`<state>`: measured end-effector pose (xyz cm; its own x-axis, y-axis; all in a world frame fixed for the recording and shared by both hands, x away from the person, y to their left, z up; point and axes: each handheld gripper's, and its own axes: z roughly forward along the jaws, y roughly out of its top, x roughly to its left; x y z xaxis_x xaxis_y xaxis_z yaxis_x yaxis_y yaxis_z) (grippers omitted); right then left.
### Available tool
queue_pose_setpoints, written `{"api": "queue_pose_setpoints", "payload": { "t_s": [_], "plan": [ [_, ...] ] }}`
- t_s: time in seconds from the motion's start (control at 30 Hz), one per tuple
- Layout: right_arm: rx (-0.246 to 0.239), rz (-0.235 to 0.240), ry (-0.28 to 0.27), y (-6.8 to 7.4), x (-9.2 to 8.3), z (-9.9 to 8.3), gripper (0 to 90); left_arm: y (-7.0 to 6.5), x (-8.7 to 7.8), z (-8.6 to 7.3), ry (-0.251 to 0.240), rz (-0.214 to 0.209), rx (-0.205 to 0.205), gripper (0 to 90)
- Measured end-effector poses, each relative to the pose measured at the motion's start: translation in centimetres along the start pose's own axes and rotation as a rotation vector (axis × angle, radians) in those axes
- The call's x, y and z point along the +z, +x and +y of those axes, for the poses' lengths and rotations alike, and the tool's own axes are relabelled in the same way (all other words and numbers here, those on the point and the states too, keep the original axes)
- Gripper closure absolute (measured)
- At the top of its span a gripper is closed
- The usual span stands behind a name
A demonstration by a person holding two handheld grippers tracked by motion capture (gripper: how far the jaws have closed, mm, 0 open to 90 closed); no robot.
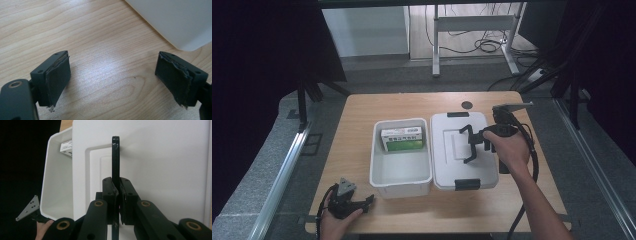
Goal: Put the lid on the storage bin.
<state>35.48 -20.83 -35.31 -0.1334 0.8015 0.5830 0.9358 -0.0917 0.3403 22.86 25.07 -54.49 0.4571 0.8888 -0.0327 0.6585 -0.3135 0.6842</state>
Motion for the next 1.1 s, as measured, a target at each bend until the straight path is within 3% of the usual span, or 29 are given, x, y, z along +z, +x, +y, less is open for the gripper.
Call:
{"api": "queue_pose_setpoints", "payload": {
  "t_s": [0.9,1.1],
  "plan": [
    [-0.008,-0.003,0.008,0.34,0.32,0.03,83.8,0.00,0.00,0.00,0.000,0.000,0.000,12.9],
    [-0.017,-0.001,0.002,0.95,0.09,0.18,83.6,0.01,-0.01,0.01,0.001,-0.001,0.001,12.9]
  ]
}}
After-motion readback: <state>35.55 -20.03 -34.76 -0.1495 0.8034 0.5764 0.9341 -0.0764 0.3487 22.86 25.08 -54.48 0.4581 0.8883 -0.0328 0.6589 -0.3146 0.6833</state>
